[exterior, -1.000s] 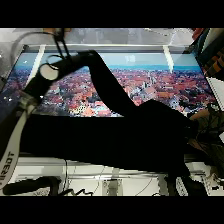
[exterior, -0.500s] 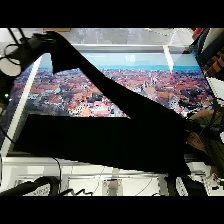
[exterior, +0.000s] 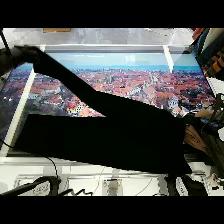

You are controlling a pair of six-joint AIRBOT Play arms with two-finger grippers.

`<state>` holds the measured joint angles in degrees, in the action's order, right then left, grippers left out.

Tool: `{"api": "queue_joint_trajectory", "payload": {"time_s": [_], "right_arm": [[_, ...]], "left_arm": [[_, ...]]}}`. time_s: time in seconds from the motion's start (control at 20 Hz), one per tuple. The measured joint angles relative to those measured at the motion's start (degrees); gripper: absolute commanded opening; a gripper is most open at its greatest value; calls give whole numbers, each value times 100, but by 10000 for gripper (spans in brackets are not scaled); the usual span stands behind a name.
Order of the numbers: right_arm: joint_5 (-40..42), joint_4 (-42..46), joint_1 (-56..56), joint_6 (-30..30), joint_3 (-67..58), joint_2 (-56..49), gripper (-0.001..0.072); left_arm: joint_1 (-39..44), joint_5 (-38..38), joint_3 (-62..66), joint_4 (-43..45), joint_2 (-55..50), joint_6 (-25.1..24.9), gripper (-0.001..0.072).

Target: Fold the clothes and pants, and hang the long-sleeved shirts on hangers.

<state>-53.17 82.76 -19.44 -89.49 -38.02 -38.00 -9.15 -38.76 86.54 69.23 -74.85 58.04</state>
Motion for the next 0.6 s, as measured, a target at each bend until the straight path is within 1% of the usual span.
{"api": "queue_joint_trajectory", "payload": {"time_s": [0.05, 0.15, 0.25, 0.45, 0.6], "right_arm": [[17, -15, 0, -4, 0, -46, 652], [61, -44, 0, -4, 0, -155, 595], [125, -87, -4, -7, -7, -337, 596], [431, -177, -142, -7, -302, -1169, 596], [308, -260, -221, 55, -885, -2048, 595]], "left_arm": [[-109, -330, -9, 282, -55, 0, 13], [-302, -796, -20, 645, -225, 0, 13], [-428, -1099, -28, 874, -450, 0, 12], [-535, -1338, -31, 1091, -841, 2, 12], [-678, -1287, -31, 1541, -955, 11, 12]]}}
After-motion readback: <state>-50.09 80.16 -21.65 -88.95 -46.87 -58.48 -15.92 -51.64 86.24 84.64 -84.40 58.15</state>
